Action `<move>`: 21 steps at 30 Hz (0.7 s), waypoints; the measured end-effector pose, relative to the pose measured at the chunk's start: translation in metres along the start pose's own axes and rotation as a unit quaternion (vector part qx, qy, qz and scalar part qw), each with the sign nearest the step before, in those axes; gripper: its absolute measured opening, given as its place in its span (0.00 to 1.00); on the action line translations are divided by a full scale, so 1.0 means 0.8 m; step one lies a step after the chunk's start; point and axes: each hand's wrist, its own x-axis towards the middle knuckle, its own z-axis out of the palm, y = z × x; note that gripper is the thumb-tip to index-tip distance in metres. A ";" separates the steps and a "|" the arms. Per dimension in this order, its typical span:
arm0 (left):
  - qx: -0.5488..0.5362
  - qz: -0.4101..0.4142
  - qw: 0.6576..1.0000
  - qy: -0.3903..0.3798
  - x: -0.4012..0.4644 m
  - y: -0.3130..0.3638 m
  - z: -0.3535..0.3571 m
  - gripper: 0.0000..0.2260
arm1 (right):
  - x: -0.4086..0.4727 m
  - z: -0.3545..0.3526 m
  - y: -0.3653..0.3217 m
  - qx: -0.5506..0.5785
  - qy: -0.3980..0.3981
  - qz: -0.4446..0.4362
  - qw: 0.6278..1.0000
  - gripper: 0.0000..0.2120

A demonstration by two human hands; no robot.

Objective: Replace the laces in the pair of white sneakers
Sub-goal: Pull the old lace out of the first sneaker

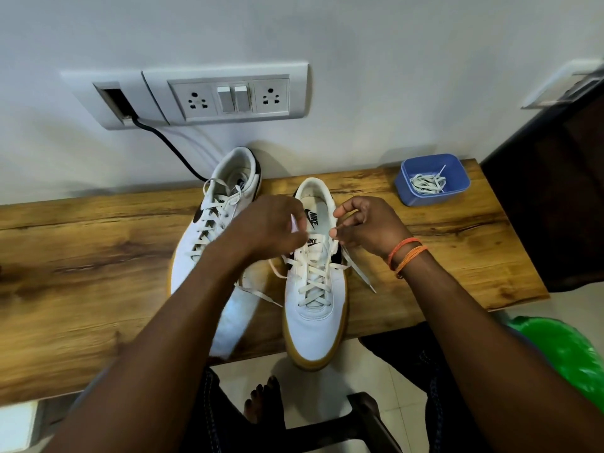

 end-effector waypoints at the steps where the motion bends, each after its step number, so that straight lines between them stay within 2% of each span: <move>1: 0.001 0.033 0.999 -0.002 0.002 0.007 0.007 0.04 | 0.001 0.000 0.000 -0.003 0.001 -0.002 1.000 0.14; 3: 0.040 0.072 0.996 -0.039 0.004 0.012 0.029 0.09 | 0.002 0.001 -0.001 -0.011 0.002 -0.005 1.000 0.14; 6: 0.106 0.056 0.992 -0.045 0.005 0.013 0.053 0.09 | 0.002 0.000 -0.003 -0.009 0.000 -0.010 1.000 0.13; 9: 0.110 0.051 0.991 -0.048 0.007 0.016 0.054 0.06 | 0.001 -0.001 -0.002 -0.013 0.001 -0.013 1.000 0.13; 13: 0.091 0.044 0.993 -0.063 0.006 0.016 0.047 0.06 | 0.001 0.000 -0.002 -0.014 0.004 -0.014 1.000 0.13; 16: 0.129 0.073 0.988 -0.053 0.004 0.018 0.052 0.08 | 0.000 0.003 -0.002 -0.021 0.004 -0.019 1.000 0.12; 21: 0.139 0.067 0.987 -0.043 0.004 0.026 0.056 0.05 | 0.000 0.002 -0.002 -0.024 0.001 -0.014 1.000 0.12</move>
